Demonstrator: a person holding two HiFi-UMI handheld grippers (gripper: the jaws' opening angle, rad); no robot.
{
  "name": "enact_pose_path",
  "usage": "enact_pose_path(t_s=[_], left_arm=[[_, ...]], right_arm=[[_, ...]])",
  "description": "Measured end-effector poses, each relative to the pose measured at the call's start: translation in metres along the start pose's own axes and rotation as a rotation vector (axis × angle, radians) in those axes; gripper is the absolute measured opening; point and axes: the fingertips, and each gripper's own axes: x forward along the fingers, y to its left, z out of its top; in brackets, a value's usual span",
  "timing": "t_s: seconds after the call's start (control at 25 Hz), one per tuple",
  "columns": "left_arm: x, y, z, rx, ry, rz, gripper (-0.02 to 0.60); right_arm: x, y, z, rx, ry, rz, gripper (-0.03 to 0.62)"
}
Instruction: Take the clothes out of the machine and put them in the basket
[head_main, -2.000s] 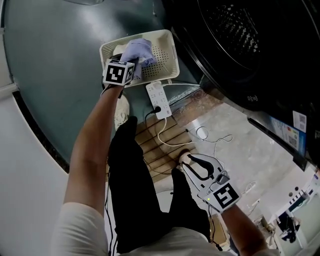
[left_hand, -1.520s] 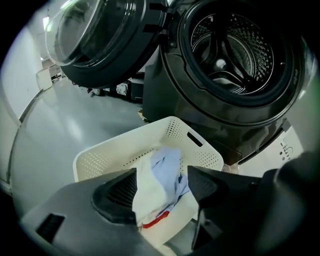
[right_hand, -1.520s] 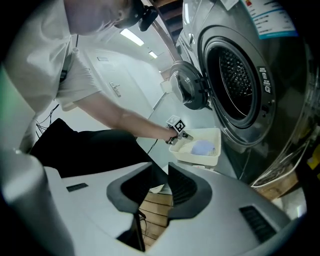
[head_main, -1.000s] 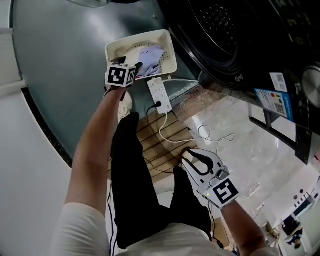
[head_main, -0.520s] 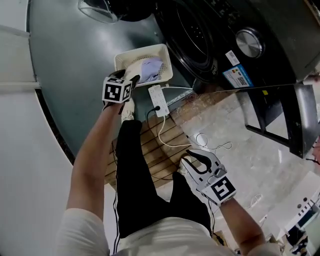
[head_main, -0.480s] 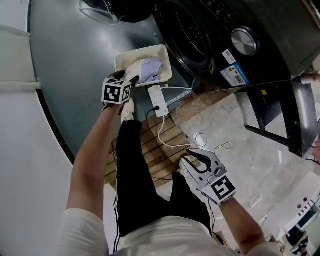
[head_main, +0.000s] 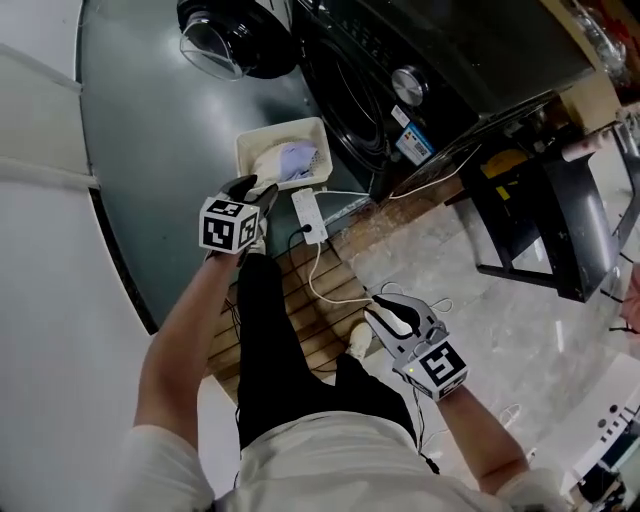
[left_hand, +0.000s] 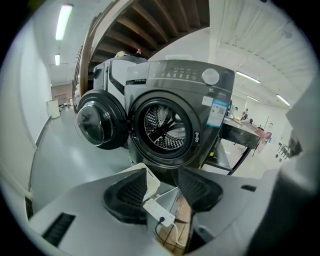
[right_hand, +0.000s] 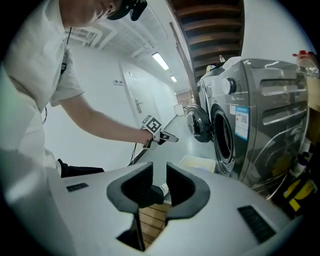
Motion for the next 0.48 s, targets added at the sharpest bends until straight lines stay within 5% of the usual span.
enact_pose_path(t_s=[0.48], left_arm=[[-0.121, -0.107, 0.042, -0.044, -0.199, -0.039, 0.100]], right_arm=[[-0.074, 0.024, 0.022, -0.073, -0.056, -0.012, 0.080]])
